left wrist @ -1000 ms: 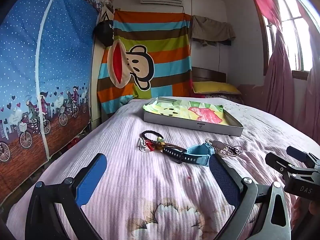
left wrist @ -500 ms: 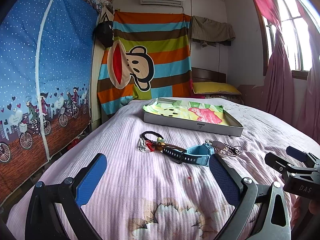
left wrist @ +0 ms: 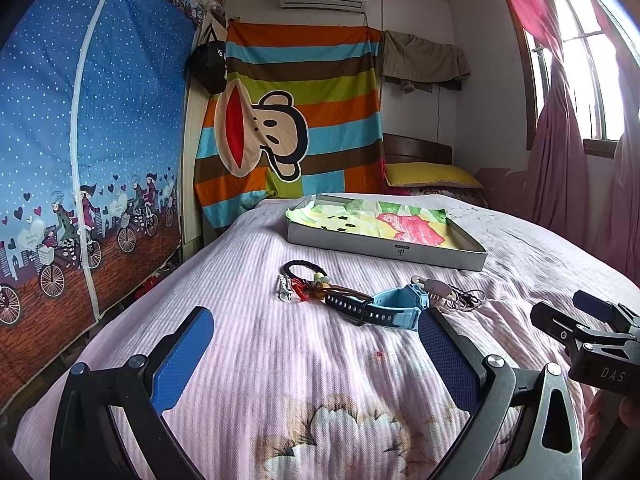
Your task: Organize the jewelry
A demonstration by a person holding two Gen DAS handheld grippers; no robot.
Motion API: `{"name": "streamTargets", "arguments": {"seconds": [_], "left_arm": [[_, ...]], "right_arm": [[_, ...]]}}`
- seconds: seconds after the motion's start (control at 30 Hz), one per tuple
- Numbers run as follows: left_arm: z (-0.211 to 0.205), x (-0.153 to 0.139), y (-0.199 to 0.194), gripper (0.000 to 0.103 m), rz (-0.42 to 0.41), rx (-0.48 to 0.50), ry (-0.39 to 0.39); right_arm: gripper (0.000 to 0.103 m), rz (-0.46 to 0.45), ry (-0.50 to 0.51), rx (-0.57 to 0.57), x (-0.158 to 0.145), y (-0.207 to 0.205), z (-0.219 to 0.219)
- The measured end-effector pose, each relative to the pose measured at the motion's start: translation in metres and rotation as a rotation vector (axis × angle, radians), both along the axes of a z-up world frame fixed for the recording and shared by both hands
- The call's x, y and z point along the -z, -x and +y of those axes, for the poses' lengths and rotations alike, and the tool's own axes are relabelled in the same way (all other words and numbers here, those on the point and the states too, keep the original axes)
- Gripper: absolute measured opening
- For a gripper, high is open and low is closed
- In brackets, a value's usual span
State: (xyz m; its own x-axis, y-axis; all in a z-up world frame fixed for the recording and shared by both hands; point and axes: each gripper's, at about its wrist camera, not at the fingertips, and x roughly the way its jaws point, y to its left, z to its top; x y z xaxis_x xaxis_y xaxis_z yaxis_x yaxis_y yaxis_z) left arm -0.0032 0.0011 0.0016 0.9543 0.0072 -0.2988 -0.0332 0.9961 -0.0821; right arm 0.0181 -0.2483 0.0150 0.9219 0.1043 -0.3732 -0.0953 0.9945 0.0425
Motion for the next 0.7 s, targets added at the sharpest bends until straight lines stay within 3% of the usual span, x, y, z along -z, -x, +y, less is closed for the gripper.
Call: {"name": "streamTargets", "arguments": {"seconds": [0.7], "left_arm": [[-0.0008, 0.0008, -0.0007, 0.103, -0.001, 0.001, -0.003]], "right_arm": [[0.102, -0.001, -0.003, 0.002, -0.0005, 0.0004, -0.0011]]}}
